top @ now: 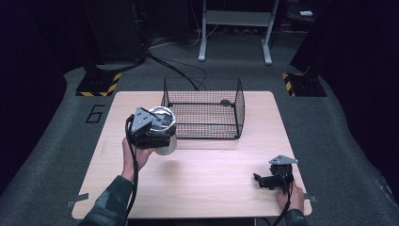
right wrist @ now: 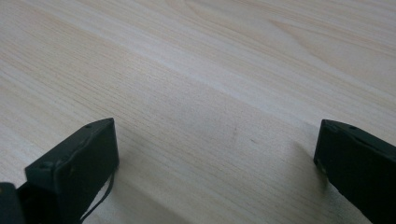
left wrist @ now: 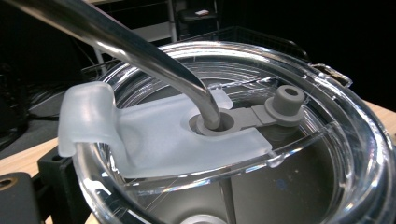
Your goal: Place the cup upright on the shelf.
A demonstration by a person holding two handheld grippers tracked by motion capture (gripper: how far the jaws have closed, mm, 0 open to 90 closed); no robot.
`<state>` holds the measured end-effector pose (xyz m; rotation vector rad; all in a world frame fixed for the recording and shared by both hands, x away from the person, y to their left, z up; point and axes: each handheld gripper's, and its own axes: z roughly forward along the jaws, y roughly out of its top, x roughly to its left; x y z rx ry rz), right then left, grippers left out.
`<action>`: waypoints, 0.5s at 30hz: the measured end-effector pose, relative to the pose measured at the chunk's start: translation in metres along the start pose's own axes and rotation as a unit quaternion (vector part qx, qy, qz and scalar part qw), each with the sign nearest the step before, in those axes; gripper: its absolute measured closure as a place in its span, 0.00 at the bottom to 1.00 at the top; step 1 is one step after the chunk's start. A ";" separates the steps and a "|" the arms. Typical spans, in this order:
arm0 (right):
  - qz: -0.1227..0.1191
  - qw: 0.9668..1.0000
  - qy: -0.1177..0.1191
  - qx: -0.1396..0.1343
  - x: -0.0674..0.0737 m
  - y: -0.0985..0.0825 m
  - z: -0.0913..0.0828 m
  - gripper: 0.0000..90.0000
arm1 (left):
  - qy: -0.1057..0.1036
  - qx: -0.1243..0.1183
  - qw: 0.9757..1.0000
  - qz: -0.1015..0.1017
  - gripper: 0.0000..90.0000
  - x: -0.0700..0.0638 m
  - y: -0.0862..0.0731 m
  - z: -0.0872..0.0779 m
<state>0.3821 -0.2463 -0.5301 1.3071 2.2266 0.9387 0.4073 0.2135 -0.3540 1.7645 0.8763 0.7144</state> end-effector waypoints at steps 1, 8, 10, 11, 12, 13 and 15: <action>0.000 1.000 0.000 0.000 0.000 0.000 0.000 0.00 | -0.002 -0.001 1.000 0.002 0.04 -0.001 0.002 0.001; 0.000 1.000 0.000 0.000 0.000 0.000 0.000 0.00 | -0.020 -0.003 1.000 0.004 0.04 -0.005 0.016 0.008; 0.000 1.000 0.000 0.000 0.000 0.000 0.000 0.00 | -0.021 -0.007 1.000 0.005 0.04 -0.006 0.022 0.012; 0.000 1.000 0.000 0.000 0.000 0.000 0.000 0.00 | -0.022 -0.008 1.000 0.007 0.04 -0.006 0.025 0.013; 0.000 1.000 0.000 0.000 0.000 0.000 0.000 0.00 | -0.025 -0.007 1.000 0.006 0.04 -0.006 0.027 0.014; 0.000 1.000 0.000 0.000 0.000 0.000 0.000 0.00 | -0.028 -0.009 1.000 0.002 0.04 -0.006 0.030 0.016; 0.000 1.000 0.000 0.000 0.000 0.000 0.000 0.00 | -0.032 -0.011 0.999 0.002 0.04 -0.005 0.035 0.018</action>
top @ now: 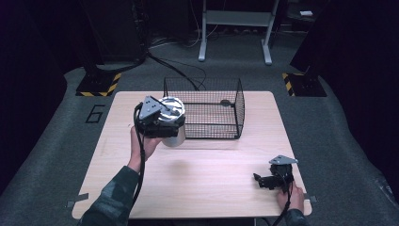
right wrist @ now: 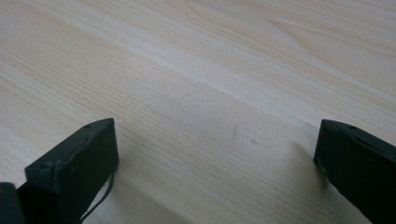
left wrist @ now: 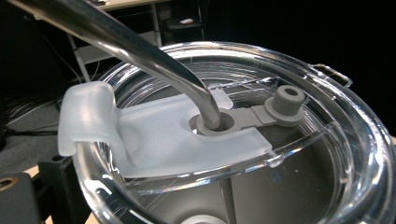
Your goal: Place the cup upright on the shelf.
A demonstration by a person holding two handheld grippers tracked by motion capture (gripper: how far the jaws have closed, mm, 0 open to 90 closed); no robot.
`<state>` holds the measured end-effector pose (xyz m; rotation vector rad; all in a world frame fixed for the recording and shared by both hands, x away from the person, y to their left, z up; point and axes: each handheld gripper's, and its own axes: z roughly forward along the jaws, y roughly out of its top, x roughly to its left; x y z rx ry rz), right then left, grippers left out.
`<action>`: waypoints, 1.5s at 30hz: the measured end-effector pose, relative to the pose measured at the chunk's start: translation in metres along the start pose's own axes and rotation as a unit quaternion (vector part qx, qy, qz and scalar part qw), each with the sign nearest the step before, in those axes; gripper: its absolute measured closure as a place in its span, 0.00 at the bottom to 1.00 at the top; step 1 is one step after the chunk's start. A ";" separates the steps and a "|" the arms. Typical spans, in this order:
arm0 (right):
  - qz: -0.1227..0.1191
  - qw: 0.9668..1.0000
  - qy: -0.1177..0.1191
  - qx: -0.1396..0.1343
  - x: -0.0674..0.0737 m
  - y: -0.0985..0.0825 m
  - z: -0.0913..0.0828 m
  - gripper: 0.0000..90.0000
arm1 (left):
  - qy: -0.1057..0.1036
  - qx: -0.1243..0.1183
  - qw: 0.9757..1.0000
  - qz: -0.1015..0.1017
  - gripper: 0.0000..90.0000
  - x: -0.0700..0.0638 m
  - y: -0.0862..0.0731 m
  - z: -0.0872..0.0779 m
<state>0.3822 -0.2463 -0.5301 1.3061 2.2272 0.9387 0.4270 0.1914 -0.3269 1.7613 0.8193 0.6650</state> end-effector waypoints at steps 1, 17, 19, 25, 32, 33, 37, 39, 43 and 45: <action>0.000 1.000 0.000 0.000 0.000 0.000 0.000 0.00 | 0.001 -0.003 1.000 0.003 0.04 0.000 0.002 0.001; 0.000 1.000 0.000 0.000 0.000 0.000 0.000 0.00 | -0.016 -0.006 1.000 0.005 0.04 -0.001 0.035 0.035; 0.000 1.000 0.000 0.000 0.000 0.000 0.000 0.00 | -0.016 -0.004 1.000 0.008 0.04 -0.002 0.039 0.040; 0.000 1.000 0.000 0.000 0.000 0.000 0.000 0.00 | -0.015 -0.004 1.000 0.016 0.04 -0.002 0.050 0.053; -0.002 1.000 0.000 0.000 0.000 0.000 0.000 0.00 | -0.017 -0.009 1.000 0.012 0.04 -0.001 0.061 0.066; 0.000 1.000 0.000 0.000 0.000 0.000 0.000 0.00 | -0.016 -0.009 1.000 0.014 0.04 0.000 0.062 0.068; -0.001 1.000 0.000 0.000 0.000 0.000 0.000 0.00 | -0.011 -0.009 1.000 0.010 0.04 0.000 0.066 0.076; -0.001 1.000 0.000 0.000 0.000 0.000 0.000 0.00 | -0.008 -0.006 1.000 0.011 0.04 0.000 0.068 0.080; 0.004 1.000 -0.002 -0.002 0.001 0.000 0.000 0.00 | -0.001 -0.007 1.000 0.009 0.04 0.002 0.072 0.089; 0.005 1.000 -0.002 -0.002 0.001 0.000 0.000 0.00 | 0.000 -0.006 1.000 0.007 0.04 0.003 0.072 0.093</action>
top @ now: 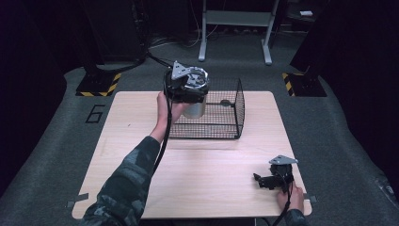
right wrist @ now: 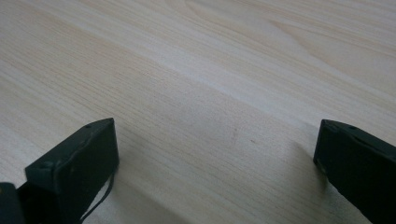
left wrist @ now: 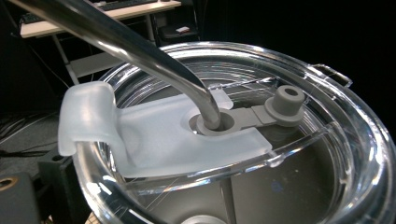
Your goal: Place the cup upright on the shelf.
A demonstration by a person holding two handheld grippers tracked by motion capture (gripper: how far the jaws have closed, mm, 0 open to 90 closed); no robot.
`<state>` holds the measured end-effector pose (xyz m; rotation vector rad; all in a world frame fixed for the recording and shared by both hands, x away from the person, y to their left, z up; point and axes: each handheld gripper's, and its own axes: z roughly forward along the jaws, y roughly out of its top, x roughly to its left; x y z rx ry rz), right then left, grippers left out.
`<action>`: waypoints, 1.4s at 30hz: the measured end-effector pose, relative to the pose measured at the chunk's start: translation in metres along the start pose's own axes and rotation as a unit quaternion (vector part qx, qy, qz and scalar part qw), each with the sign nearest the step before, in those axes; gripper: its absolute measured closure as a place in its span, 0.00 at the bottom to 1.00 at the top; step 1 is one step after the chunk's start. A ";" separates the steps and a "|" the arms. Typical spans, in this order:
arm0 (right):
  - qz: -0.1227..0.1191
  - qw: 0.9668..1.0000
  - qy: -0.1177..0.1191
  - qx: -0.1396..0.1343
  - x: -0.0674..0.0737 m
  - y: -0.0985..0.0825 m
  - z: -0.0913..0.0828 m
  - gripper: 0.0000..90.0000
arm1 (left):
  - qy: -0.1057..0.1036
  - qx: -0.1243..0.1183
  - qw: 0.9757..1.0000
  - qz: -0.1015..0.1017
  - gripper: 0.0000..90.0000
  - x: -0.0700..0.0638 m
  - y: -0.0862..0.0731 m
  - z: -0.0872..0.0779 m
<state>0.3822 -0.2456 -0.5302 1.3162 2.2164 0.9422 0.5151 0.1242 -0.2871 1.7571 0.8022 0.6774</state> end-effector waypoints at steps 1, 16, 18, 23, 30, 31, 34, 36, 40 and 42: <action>0.000 1.000 0.000 0.000 0.000 0.000 0.000 0.00 | 0.003 0.000 1.000 -0.003 0.04 0.000 0.000 0.003; -0.002 1.000 0.003 0.002 -0.001 0.000 0.000 0.00 | 0.027 0.017 0.999 -0.016 0.04 0.014 -0.007 0.037; -0.002 1.000 0.003 0.002 -0.001 0.000 0.000 0.00 | 0.030 0.020 0.999 -0.015 0.04 0.015 -0.007 0.040; -0.003 1.000 0.004 0.002 -0.001 0.000 0.000 0.00 | 0.038 0.021 0.999 -0.018 0.04 0.020 -0.009 0.046; -0.004 1.000 0.008 0.003 -0.001 0.000 -0.001 0.00 | 0.053 0.029 0.997 -0.039 0.04 0.028 -0.021 0.062; -0.002 1.000 0.009 0.003 -0.001 0.000 -0.001 0.00 | 0.053 0.029 0.997 -0.039 0.04 0.028 -0.021 0.062; -0.003 1.000 0.009 0.002 -0.001 0.000 -0.001 0.00 | 0.057 0.039 0.997 -0.039 0.04 0.030 -0.028 0.071; -0.002 1.000 0.009 0.002 -0.001 0.000 -0.001 0.00 | 0.058 0.039 0.996 -0.049 0.04 0.030 -0.032 0.076; -0.002 1.000 0.006 0.000 -0.001 0.000 0.000 0.00 | 0.062 0.048 0.996 -0.049 0.04 0.028 -0.039 0.085; -0.001 1.000 0.006 0.000 0.000 0.000 0.000 0.00 | 0.061 0.048 0.995 -0.055 0.04 0.026 -0.042 0.090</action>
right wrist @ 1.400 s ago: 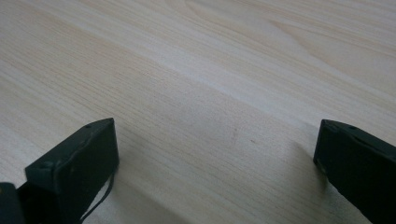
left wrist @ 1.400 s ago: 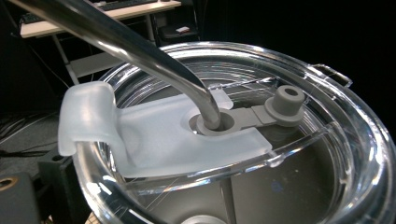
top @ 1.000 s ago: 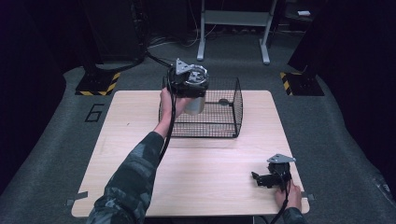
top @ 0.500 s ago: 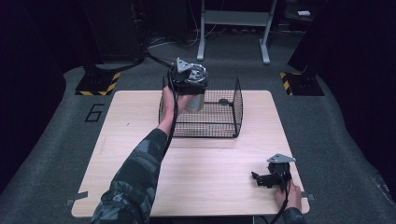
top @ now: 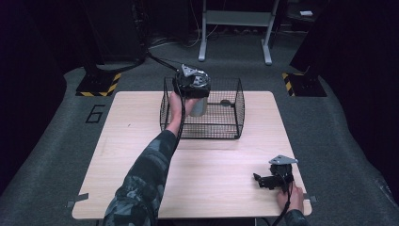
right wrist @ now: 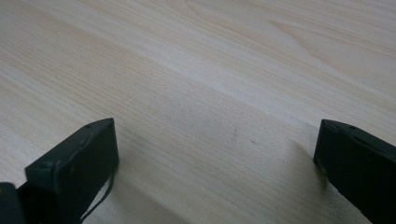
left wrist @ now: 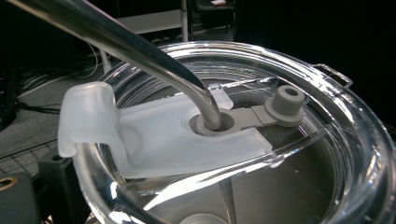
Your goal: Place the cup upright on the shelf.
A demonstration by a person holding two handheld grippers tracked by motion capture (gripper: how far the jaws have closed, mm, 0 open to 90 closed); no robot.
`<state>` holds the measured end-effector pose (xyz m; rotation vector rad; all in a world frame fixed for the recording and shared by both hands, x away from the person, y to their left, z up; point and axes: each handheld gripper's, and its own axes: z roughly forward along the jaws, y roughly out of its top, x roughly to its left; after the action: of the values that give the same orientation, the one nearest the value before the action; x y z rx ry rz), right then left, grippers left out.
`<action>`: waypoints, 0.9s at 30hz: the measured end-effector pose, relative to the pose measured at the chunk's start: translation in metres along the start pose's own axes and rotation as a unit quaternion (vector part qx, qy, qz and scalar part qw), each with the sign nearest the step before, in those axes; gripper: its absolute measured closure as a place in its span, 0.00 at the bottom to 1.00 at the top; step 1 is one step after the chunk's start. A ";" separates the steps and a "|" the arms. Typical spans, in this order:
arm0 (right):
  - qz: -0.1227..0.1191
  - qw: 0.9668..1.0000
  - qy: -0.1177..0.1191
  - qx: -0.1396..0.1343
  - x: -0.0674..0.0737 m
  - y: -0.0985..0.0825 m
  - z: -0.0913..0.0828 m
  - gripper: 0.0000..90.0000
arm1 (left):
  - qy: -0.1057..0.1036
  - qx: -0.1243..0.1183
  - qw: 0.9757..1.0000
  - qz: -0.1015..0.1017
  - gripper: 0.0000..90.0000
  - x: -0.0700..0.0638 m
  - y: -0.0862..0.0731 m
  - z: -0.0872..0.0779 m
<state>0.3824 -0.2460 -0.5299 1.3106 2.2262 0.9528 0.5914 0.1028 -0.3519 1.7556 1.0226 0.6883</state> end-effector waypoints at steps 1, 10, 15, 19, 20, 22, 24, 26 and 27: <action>0.000 1.000 0.001 0.001 0.000 0.000 0.000 0.00 | 0.000 0.001 1.000 0.000 0.04 -0.001 -0.001 0.002; -0.002 1.000 0.000 0.000 0.000 0.000 0.000 0.00 | 0.002 0.013 1.000 -0.010 0.04 -0.004 -0.011 0.017; -0.002 1.000 0.000 0.000 0.000 0.000 0.000 0.00 | 0.001 0.023 1.000 -0.016 0.04 -0.004 -0.018 0.026; -0.001 1.000 0.003 0.003 0.000 0.000 0.000 0.00 | 0.004 0.030 0.999 -0.016 0.04 -0.005 -0.022 0.031; -0.001 1.000 0.003 0.003 0.000 0.000 0.000 0.00 | 0.003 0.029 0.999 -0.020 0.04 -0.005 -0.024 0.033; -0.001 1.000 0.003 0.003 0.000 0.000 0.000 0.00 | 0.005 0.033 0.999 -0.019 0.04 -0.006 -0.026 0.035; -0.001 1.000 0.003 0.003 0.000 0.000 0.000 0.00 | 0.005 0.037 0.999 -0.021 0.04 -0.006 -0.028 0.037; 0.000 1.000 0.003 0.003 0.000 0.000 0.000 0.00 | 0.005 0.040 0.999 -0.023 0.04 -0.007 -0.030 0.039; 0.000 1.000 0.003 0.003 0.000 0.000 0.000 0.00 | 0.006 0.042 0.999 -0.023 0.04 -0.008 -0.031 0.040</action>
<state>0.3823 -0.2461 -0.5296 1.3116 2.2351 0.9520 0.6096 0.0834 -0.3959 1.7969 1.1107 0.6370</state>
